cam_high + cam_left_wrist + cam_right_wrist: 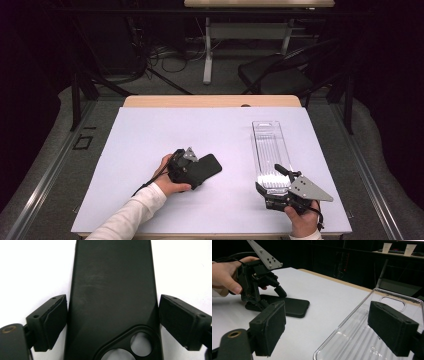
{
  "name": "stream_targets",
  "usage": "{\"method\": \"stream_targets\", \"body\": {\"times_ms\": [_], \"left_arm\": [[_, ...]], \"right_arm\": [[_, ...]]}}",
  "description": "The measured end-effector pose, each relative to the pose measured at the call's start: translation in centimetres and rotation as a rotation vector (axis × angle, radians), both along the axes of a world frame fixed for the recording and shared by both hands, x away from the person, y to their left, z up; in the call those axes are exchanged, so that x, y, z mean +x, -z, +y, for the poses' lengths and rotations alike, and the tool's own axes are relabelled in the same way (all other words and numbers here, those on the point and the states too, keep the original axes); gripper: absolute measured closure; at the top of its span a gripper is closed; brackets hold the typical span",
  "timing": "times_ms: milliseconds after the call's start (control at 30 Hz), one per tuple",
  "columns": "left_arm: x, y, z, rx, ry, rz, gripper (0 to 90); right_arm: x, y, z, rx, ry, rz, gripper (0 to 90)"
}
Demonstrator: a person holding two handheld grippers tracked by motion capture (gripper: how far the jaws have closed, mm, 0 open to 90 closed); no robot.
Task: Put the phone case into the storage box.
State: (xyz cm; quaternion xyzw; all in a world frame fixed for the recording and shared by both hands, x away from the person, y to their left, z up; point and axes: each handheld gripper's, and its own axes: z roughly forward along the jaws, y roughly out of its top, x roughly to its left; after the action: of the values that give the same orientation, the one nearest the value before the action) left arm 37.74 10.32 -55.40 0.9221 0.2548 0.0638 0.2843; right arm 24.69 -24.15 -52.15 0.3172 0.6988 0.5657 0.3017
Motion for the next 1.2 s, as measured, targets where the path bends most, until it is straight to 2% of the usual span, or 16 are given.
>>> {"method": "stream_targets", "body": {"times_ms": [1200], "left_arm": [[-0.04,-0.2,0.08,0.0,-0.015,0.01,14.6]], "right_arm": [[0.0,0.07,0.13,-0.003,-0.007,0.012,14.3]]}}
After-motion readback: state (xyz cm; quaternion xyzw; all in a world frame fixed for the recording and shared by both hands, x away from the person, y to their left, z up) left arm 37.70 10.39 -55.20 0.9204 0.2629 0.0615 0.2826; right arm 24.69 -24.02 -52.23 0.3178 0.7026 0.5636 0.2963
